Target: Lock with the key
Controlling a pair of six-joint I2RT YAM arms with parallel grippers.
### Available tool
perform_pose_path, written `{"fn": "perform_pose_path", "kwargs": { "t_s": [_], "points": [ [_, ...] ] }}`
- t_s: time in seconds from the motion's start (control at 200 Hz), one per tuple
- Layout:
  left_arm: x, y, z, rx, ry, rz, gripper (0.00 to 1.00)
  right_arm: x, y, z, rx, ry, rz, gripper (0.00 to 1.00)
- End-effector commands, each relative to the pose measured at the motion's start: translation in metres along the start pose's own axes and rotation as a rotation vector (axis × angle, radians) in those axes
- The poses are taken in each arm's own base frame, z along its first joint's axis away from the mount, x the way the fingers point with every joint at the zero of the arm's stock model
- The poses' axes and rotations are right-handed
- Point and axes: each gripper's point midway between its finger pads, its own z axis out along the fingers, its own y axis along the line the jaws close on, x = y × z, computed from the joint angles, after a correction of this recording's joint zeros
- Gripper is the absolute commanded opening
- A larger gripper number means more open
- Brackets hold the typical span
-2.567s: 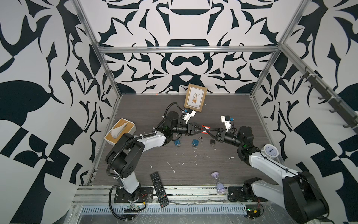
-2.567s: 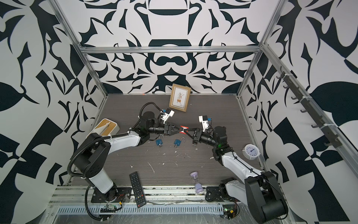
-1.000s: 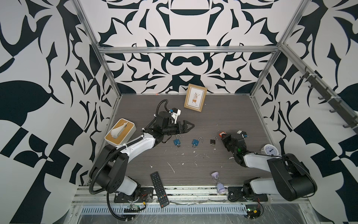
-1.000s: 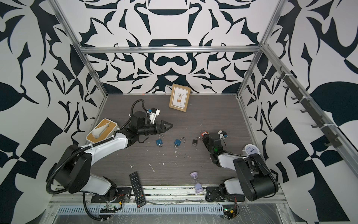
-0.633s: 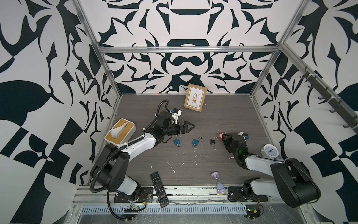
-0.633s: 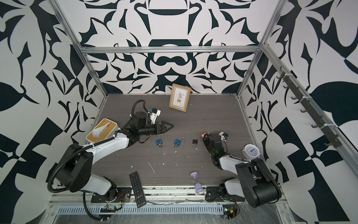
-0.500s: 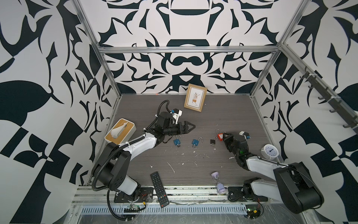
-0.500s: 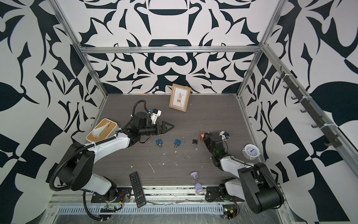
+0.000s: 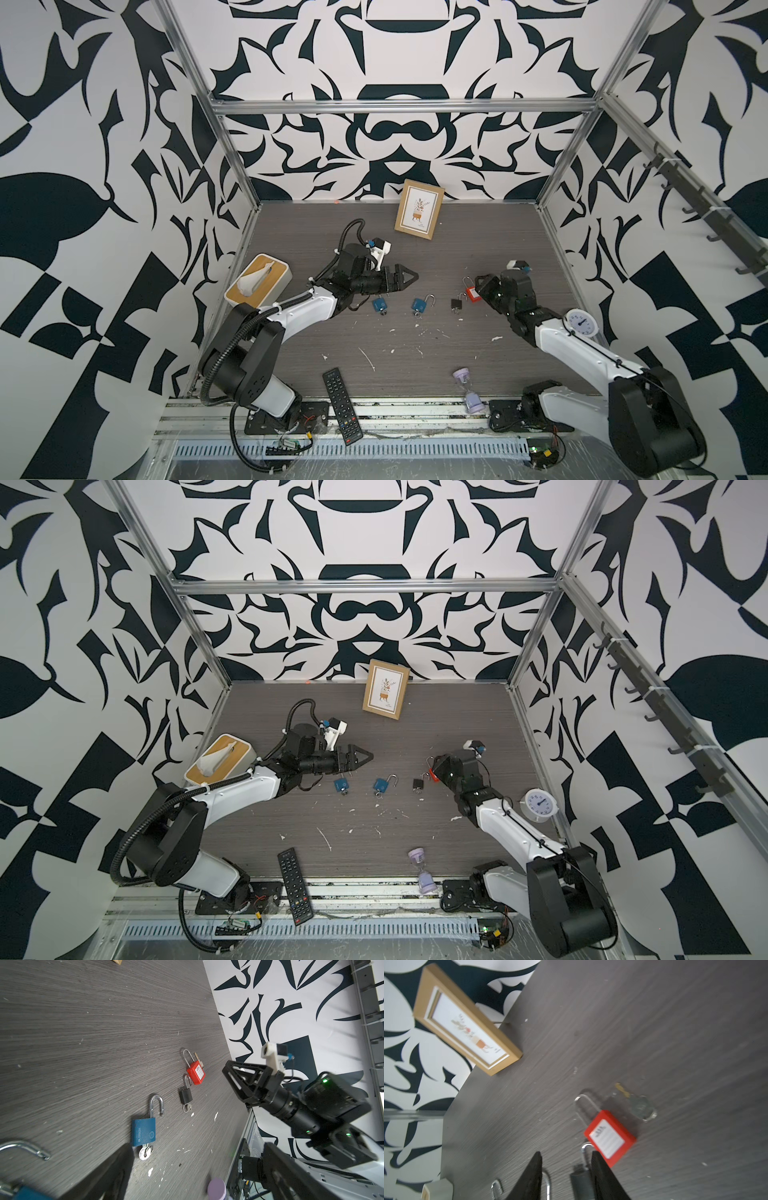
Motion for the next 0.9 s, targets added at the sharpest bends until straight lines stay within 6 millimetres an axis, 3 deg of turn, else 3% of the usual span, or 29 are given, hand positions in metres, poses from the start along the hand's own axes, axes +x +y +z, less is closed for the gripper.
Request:
{"fn": "perform_pose_path", "kwargs": {
  "t_s": [0.0, 0.15, 0.275, 0.42, 0.66, 0.9],
  "points": [
    [0.002, -0.002, -0.002, 0.011, -0.011, 0.022, 0.99, 0.018, 0.020, -0.011, 0.026, 0.138, -0.304, 0.41],
    [0.003, -0.002, 0.000, 0.031, -0.008, 0.015, 1.00, 0.030, 0.048, -0.015, 0.039, 0.250, -0.497, 0.39],
    [0.007, -0.001, 0.001, 0.037, 0.007, 0.007, 1.00, 0.063, 0.039, -0.002, 0.092, 0.450, -0.562, 0.39],
    [0.009, -0.001, -0.002, 0.034, 0.003, 0.009, 1.00, 0.086, 0.035, 0.009, 0.079, 0.485, -0.541, 0.40],
    [0.007, -0.007, -0.008, 0.036, -0.010, 0.018, 1.00, 0.087, 0.043, 0.010, 0.091, 0.483, -0.474, 0.40],
    [0.007, -0.008, 0.000, 0.035, 0.040, -0.004, 0.99, 0.084, 0.053, 0.013, 0.088, 0.467, -0.459, 0.41]
  ]
}}
